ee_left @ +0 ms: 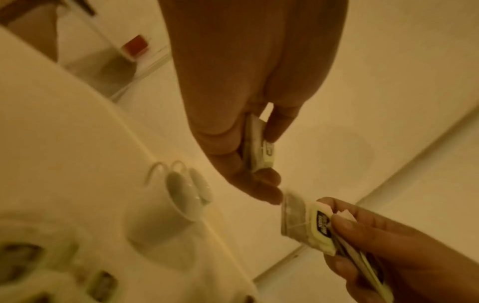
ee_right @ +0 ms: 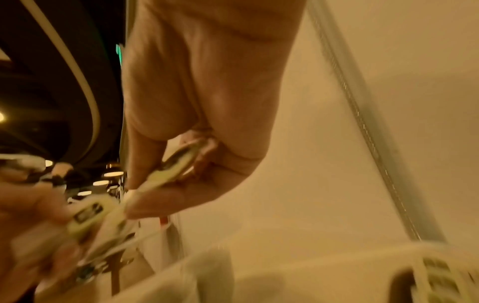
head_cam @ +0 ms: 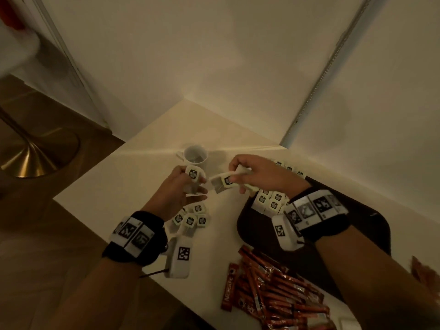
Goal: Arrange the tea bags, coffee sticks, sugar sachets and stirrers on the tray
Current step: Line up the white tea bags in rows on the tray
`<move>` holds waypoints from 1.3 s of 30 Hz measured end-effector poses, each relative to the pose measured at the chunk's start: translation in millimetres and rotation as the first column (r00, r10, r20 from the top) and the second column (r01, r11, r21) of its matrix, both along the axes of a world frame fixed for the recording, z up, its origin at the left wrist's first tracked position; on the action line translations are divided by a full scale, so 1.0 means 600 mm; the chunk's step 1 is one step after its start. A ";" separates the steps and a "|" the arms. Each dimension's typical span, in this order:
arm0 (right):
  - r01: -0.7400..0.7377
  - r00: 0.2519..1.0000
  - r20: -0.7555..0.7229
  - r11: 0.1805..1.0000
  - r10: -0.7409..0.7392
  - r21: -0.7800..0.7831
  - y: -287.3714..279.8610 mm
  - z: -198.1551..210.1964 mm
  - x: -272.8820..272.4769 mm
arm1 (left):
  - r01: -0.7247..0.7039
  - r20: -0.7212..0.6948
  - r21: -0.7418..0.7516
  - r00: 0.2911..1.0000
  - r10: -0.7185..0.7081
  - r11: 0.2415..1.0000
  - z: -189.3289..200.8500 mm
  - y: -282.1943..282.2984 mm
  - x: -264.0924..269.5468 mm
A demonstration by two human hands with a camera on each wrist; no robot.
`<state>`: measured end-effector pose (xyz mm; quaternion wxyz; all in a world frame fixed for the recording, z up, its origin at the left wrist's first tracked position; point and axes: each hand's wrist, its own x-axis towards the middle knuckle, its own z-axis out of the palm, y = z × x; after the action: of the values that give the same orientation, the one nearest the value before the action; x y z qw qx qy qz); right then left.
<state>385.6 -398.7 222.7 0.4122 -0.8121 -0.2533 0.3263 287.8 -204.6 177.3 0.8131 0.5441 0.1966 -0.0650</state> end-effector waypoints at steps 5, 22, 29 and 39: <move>-0.190 0.981 0.035 0.979 0.193 -0.078 -0.013 0.083 0.015 | 0.318 -0.026 -0.216 0.943 -0.331 0.923 0.049 -0.060 0.036; 0.045 0.921 0.388 0.996 -0.010 -0.083 -0.078 0.173 0.036 | 0.170 0.192 -0.235 0.973 -0.125 0.957 0.074 -0.150 0.081; 0.150 0.786 0.600 0.987 -0.151 0.052 -0.074 0.186 0.031 | 0.086 0.222 -0.386 0.975 0.002 0.919 0.087 -0.170 0.088; 0.176 0.639 0.761 0.984 -0.114 0.000 -0.071 0.193 0.031 | 0.076 0.262 -0.527 0.962 0.077 0.846 0.101 -0.182 0.093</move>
<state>404.0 -441.4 338.4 0.2632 -0.9062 -0.3240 -0.0677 343.6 -314.1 238.1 0.9511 0.3008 0.0570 -0.0412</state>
